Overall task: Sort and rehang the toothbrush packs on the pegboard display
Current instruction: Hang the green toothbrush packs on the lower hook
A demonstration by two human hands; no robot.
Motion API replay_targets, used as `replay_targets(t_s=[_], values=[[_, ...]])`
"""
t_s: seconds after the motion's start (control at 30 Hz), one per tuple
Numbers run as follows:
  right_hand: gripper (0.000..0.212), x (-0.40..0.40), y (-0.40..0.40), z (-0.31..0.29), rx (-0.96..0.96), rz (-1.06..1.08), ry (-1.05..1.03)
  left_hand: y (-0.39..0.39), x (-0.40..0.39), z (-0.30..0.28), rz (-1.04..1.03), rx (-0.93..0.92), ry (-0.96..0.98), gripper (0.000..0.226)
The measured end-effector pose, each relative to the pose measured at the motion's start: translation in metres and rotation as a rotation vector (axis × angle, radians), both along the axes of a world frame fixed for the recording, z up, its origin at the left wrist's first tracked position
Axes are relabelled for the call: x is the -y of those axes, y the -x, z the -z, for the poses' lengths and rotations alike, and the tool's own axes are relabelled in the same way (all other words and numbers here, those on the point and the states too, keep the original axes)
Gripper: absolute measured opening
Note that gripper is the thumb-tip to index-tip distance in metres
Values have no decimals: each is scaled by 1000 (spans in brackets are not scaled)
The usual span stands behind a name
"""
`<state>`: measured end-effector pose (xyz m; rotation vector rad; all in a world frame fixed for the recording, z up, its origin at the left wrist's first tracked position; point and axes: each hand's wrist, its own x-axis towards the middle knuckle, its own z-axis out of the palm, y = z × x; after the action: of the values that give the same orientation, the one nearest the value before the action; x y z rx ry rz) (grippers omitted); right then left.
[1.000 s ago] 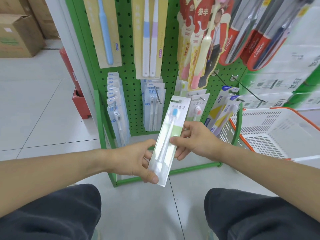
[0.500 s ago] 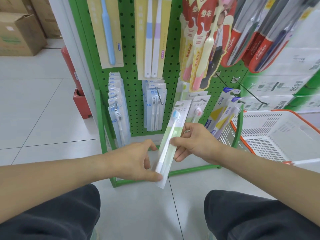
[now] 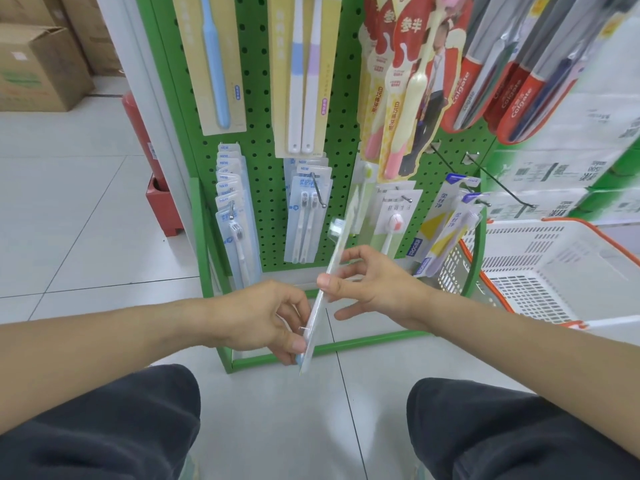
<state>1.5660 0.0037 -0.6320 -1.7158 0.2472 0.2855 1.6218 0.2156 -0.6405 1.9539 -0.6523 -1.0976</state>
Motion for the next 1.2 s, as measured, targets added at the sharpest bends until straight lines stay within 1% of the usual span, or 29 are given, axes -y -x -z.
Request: replay_targets(t_s=[0.03,0.07,0.17,0.23,0.3,0.37,0.4,0.47,0.53,0.6,0.7,0.77,0.83,0.87,0.9,1.0,1.07,1.17,1.2], values=[[77,1,0,0,22,-6,-19,-1,-2,-1,43,-31,19,25],[72,2,-1,-1,58,-13,-30,-2,-3,-1,83,-59,37,27],[42,4,-3,-4,153,-45,4,-5,-3,-5,164,-89,66,37],[30,4,-3,-4,173,-47,23,-6,-2,-9,151,-117,76,41],[29,3,-4,-3,176,-34,20,-7,-1,-12,112,-168,80,46],[30,3,-3,-2,176,-21,12,-4,0,-14,93,-183,67,44],[30,2,-3,-1,177,-14,8,-2,0,-14,85,-160,54,40],[27,0,-3,1,173,-5,-2,1,2,-13,91,-19,10,33],[24,-2,-3,3,171,-4,7,3,4,-11,96,70,-17,35],[24,-3,-4,2,187,17,43,2,5,-9,89,68,-12,38],[24,4,-8,-5,231,125,55,-2,4,-10,97,66,-11,38],[31,11,-13,-9,263,217,85,-4,3,-9,106,73,-19,39],[42,18,-18,-11,314,307,119,-4,1,-7,123,77,-47,38],[44,21,-20,-12,342,347,123,-4,0,-6,139,76,-62,37],[41,25,-23,-13,373,380,127,-3,0,-4,161,73,-76,35],[24,32,-27,-16,444,386,195,0,-1,-2,208,62,-107,33],[22,34,-27,-15,454,360,220,1,-1,0,206,42,-110,32],[20,30,-24,-12,425,325,197,2,0,2,160,-74,-66,35],[24,27,-22,-11,395,304,174,3,1,2,143,-107,-47,35]])
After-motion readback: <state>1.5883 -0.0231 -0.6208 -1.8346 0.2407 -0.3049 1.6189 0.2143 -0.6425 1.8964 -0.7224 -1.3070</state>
